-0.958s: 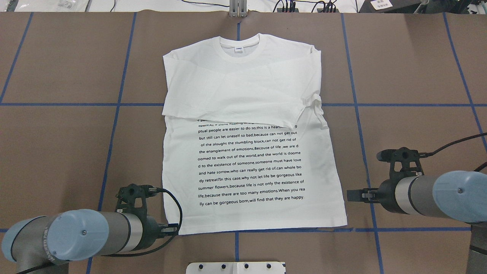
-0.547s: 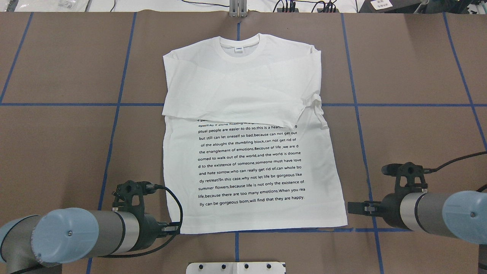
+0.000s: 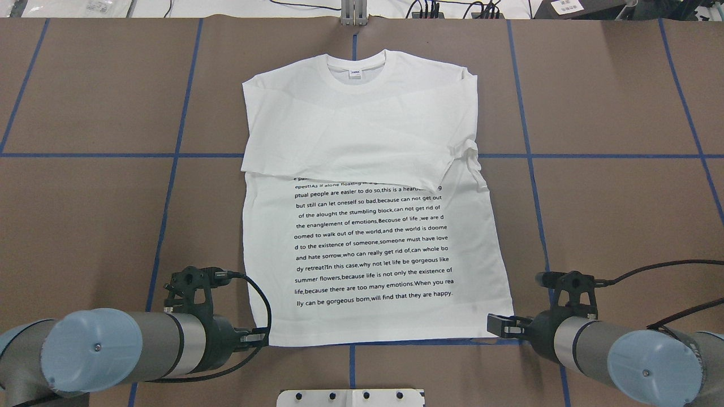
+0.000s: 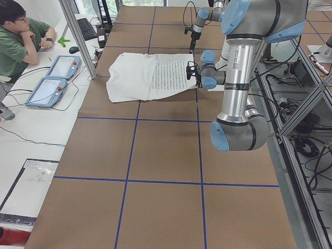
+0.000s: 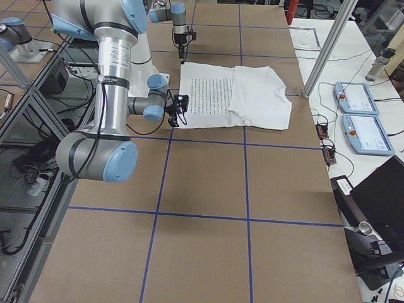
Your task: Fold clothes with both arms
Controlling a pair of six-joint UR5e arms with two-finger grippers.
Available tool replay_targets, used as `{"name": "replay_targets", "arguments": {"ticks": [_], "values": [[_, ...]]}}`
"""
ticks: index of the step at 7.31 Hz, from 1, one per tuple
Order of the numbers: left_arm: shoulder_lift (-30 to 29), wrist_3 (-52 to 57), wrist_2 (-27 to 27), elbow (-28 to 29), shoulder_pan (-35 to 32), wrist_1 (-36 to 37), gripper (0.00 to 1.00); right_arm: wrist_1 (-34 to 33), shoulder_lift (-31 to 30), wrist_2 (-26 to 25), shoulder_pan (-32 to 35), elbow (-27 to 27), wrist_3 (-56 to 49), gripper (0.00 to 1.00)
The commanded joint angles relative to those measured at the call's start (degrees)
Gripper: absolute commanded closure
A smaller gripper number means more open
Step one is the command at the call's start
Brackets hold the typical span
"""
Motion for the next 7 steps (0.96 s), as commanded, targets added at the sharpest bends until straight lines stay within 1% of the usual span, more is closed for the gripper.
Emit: {"name": "replay_targets", "arguments": {"ticks": [1,5,6,7], "values": [[-0.06,-0.71,0.10,-0.55,0.13,0.00,1.00,-0.01,0.21,-1.00,-0.74,-0.84,0.11,0.32],[0.03,-0.71,0.10,-0.99,0.04,0.09,1.00,-0.09,-0.22,-1.18,-2.05,-1.98,0.11,0.34],[0.03,-0.71,0.10,-1.08,0.04,0.09,1.00,-0.09,-0.23,-1.18,-2.14,-1.98,0.11,0.37],[0.03,-0.71,0.10,-1.08,0.04,0.09,1.00,-0.09,-0.14,-1.18,-2.23,-1.98,0.11,0.47]]}}
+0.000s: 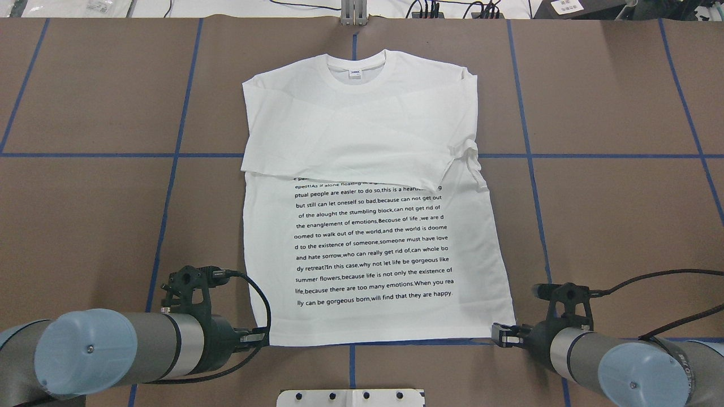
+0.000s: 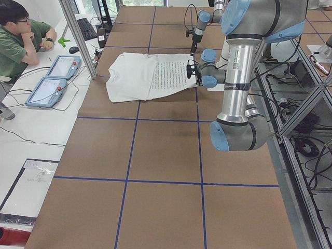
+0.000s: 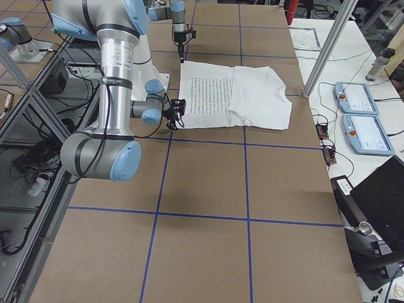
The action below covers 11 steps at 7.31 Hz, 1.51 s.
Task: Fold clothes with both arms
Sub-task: 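Lift the hem corners with both grippers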
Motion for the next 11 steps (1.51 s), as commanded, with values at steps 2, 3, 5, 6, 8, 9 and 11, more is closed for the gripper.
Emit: {"name": "replay_targets", "arguments": {"ticks": [2,3,5,6,8,9,11], "values": [[0.00,0.00,0.00,-0.13,-0.09,0.00,1.00,-0.01,0.05,0.08,-0.51,-0.03,0.00,1.00],[0.00,0.00,0.00,-0.13,0.00,0.00,1.00,-0.01,0.05,0.08,-0.52,0.23,0.00,1.00],[0.09,0.00,-0.09,-0.13,-0.09,0.00,1.00,-0.80,-0.21,1.39,-0.17,1.80,-0.09,1.00],[0.78,0.00,-0.26,-1.61,-0.09,0.17,1.00,-3.33,-3.35,4.71,0.10,6.51,-0.09,1.00],[0.01,0.09,-1.31,-13.77,-0.18,15.72,1.00,-9.13,-10.90,10.33,1.32,20.20,-0.18,1.00],[-0.26,0.09,-5.41,-21.59,-0.26,23.13,1.00,-12.72,-11.46,18.98,7.33,25.49,-0.79,1.00],[-7.59,1.04,-8.78,-23.17,-4.28,32.39,1.00,-15.04,-10.59,33.16,22.43,27.48,-9.60,1.00]]}}
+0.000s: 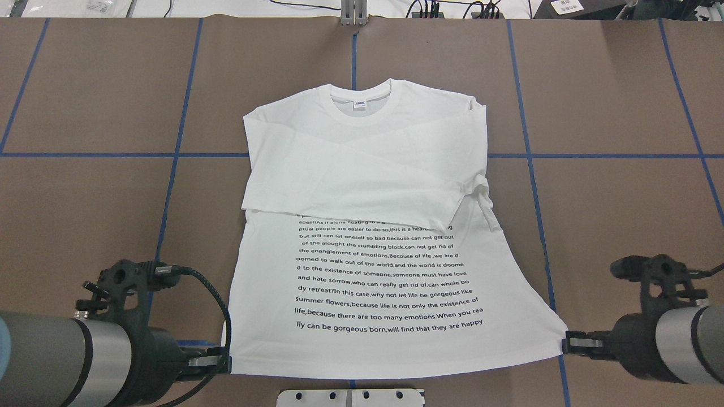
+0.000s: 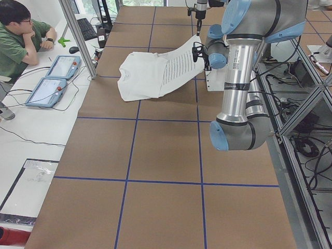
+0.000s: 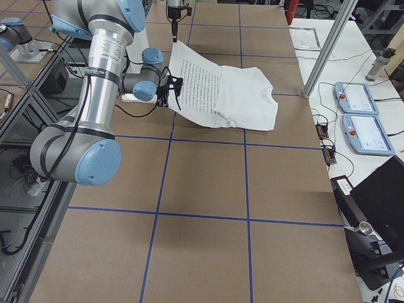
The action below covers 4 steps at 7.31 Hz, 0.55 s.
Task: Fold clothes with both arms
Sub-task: 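Carry the hem with both grippers over the shirt toward the collar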
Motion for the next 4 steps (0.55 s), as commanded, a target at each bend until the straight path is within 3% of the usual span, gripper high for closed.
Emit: {"name": "replay_targets", "arguments": {"ticks": [1,2,4], "values": [[-9.80,3.52,-1.97,0.65,-5.29,9.16,1.00,-1.70,2.56,12.59,16.22,-1.75,-11.11,1.00],[-12.20,7.73,-2.15,3.88,-10.27,9.63,1.00,-5.19,10.16,14.02,20.64,-6.83,-13.26,1.00],[-14.06,17.13,-7.48,10.39,-21.52,9.46,1.00,-20.87,29.91,13.95,26.46,-16.59,-20.62,1.00]]}}
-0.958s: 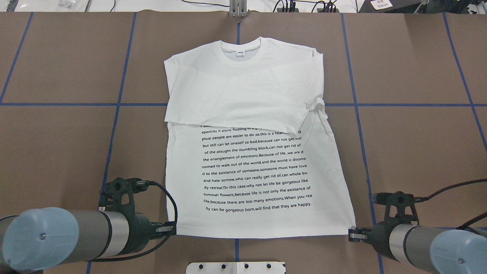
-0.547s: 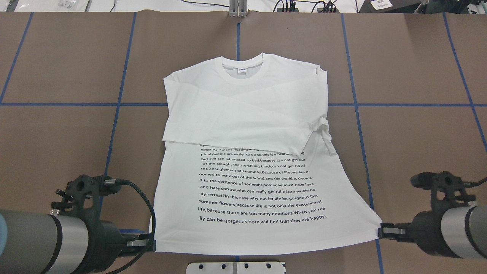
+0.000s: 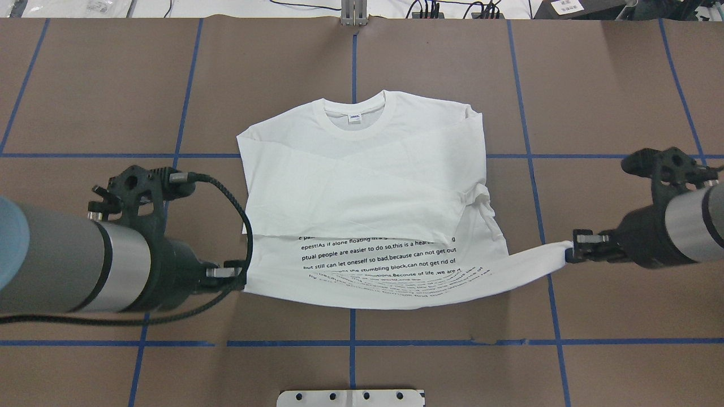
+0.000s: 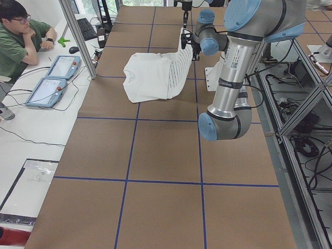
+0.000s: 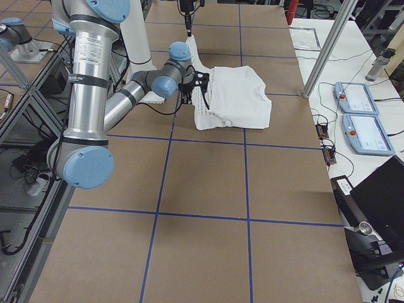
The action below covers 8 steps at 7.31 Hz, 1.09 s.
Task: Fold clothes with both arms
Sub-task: 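Carry the hem with both grippers over the shirt toward the collar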
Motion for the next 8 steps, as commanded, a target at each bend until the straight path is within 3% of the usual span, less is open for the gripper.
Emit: {"name": "replay_targets", "arguments": {"ticks": [1,3,6,7,8], "values": [[-3.00,8.23,-3.18,7.98,-9.31,-0.02,1.00,-17.39,20.04,-0.20,5.46,-8.33,-8.06,1.00],[-5.64,11.49,-2.83,15.89,-11.00,-0.90,1.00,-20.72,28.88,-2.82,6.35,-15.61,-8.70,1.00],[-6.79,14.47,-1.60,29.68,-14.16,-12.29,1.00,-20.11,40.04,-5.64,7.58,-30.54,-11.43,1.00],[-7.40,15.63,-1.60,33.82,-15.65,-15.20,1.00,-18.36,43.03,-7.22,7.58,-36.25,-11.43,1.00],[-7.67,16.94,-1.51,37.08,-16.79,-17.93,1.00,-11.56,44.02,-7.84,7.67,-43.61,-11.78,1.00]]}}
